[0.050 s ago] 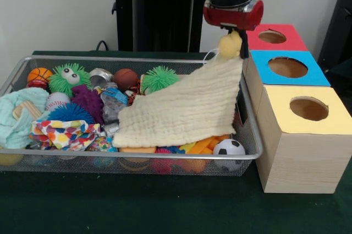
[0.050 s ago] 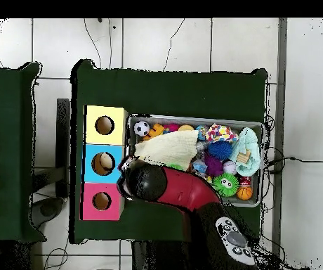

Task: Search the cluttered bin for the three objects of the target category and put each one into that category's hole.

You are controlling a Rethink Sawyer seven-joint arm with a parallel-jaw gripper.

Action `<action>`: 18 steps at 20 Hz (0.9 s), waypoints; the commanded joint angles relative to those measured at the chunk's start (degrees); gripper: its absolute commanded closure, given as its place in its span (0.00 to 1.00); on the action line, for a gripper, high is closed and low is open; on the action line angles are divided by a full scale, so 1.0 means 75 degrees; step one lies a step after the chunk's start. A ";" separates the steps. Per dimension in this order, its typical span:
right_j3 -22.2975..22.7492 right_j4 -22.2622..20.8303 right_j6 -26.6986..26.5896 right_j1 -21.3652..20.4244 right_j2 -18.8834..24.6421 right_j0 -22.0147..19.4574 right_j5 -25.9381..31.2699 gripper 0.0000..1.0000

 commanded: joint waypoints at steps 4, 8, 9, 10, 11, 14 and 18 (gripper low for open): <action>0.0552 0.0827 0.1031 0.0037 0.0469 0.0057 0.0709 1.00; 0.0593 0.0758 0.0843 0.0493 0.0553 -0.0041 -0.0108 1.00; 0.0605 0.0716 0.0820 0.0611 0.0579 -0.0062 -0.0353 1.00; 0.0616 0.0680 0.0804 0.0643 0.0603 -0.0075 -0.0474 1.00; 0.0627 0.0643 0.0788 0.0676 0.0627 -0.0088 -0.0595 1.00; 0.0613 0.0518 0.0749 0.0742 0.0622 -0.0075 -0.0825 1.00; 0.0328 0.0025 0.0516 0.0729 0.0232 0.0143 -0.0938 1.00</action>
